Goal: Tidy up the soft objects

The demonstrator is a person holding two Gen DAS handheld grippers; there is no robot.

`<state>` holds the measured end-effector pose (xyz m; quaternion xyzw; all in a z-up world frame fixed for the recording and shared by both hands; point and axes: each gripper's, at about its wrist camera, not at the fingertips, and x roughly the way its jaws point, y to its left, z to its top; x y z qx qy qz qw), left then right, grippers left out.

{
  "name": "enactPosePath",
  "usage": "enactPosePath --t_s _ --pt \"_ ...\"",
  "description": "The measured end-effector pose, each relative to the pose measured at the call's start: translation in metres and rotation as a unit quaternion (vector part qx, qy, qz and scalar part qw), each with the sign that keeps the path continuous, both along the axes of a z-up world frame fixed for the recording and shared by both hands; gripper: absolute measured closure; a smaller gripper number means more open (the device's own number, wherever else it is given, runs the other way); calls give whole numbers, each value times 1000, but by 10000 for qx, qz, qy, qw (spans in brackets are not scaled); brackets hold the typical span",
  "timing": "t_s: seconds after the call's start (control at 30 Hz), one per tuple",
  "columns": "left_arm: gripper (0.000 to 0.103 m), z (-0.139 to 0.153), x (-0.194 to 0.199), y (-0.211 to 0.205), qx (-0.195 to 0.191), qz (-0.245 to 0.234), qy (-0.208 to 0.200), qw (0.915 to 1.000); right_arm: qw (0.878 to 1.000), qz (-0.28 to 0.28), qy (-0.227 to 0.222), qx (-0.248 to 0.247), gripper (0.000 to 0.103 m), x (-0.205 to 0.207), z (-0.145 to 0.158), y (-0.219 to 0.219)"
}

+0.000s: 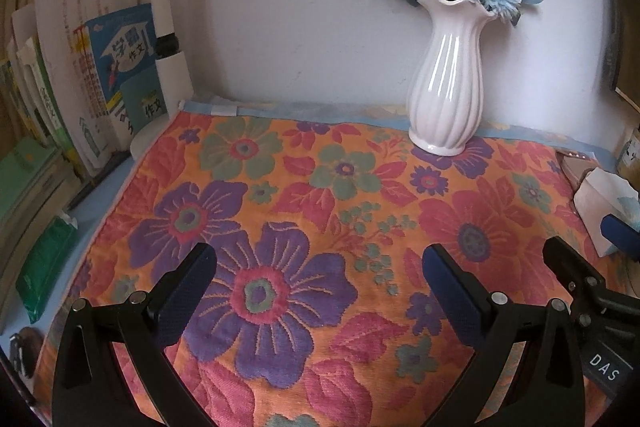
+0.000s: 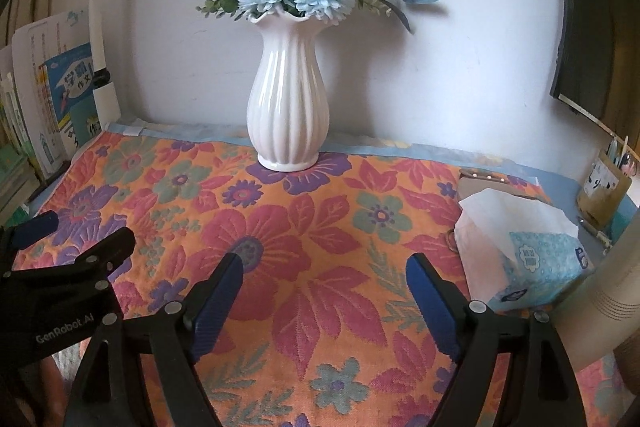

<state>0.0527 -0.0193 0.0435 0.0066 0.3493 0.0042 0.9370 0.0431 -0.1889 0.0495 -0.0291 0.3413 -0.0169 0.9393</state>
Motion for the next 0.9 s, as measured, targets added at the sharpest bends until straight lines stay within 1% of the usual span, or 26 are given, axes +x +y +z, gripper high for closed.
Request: enactPosePath --t_s 0.3,0.53,0.9 --pt "0 -3 5 3 -47 49 98 9999 9996 -43 245 108 17 8 -8 -4" --pt "0 -6 7 3 -35 81 155 9998 9995 9 302 5 17 9 -10 0" --pt "0 -7 8 3 -25 70 193 9998 9992 -69 380 80 17 9 -9 -3"
